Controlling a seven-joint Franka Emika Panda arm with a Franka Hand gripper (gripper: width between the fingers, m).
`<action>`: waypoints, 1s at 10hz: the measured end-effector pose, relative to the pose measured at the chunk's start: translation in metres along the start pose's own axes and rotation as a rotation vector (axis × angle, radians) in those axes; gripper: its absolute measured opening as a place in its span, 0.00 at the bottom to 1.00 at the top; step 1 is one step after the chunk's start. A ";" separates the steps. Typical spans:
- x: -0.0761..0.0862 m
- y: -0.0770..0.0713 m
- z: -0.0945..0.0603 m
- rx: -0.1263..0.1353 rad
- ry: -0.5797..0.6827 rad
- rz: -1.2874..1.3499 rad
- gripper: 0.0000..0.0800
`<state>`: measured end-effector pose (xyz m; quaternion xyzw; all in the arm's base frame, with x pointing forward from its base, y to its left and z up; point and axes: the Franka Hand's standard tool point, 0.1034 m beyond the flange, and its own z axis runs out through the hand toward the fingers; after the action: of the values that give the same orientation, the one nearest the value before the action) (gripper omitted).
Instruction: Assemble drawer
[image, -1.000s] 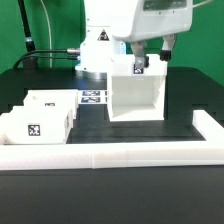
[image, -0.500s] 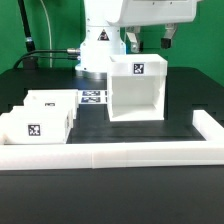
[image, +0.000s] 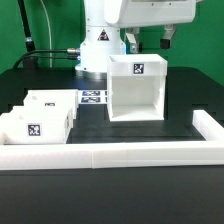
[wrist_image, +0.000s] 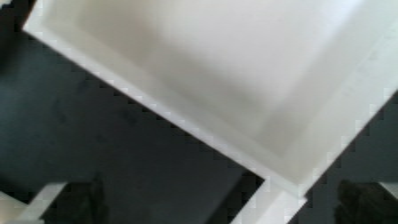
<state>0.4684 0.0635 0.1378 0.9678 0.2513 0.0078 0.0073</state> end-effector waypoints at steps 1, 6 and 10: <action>-0.010 -0.006 0.002 -0.004 0.007 0.070 0.81; -0.021 -0.032 0.018 0.020 -0.035 0.304 0.81; -0.021 -0.052 0.034 0.023 -0.078 0.377 0.81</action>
Offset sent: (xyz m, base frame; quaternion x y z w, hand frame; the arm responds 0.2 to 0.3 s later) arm -0.0191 0.0143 -0.0096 0.0128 -0.0303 0.1317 0.9907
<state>0.4253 0.0984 0.1022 0.9974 0.0650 -0.0316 0.0044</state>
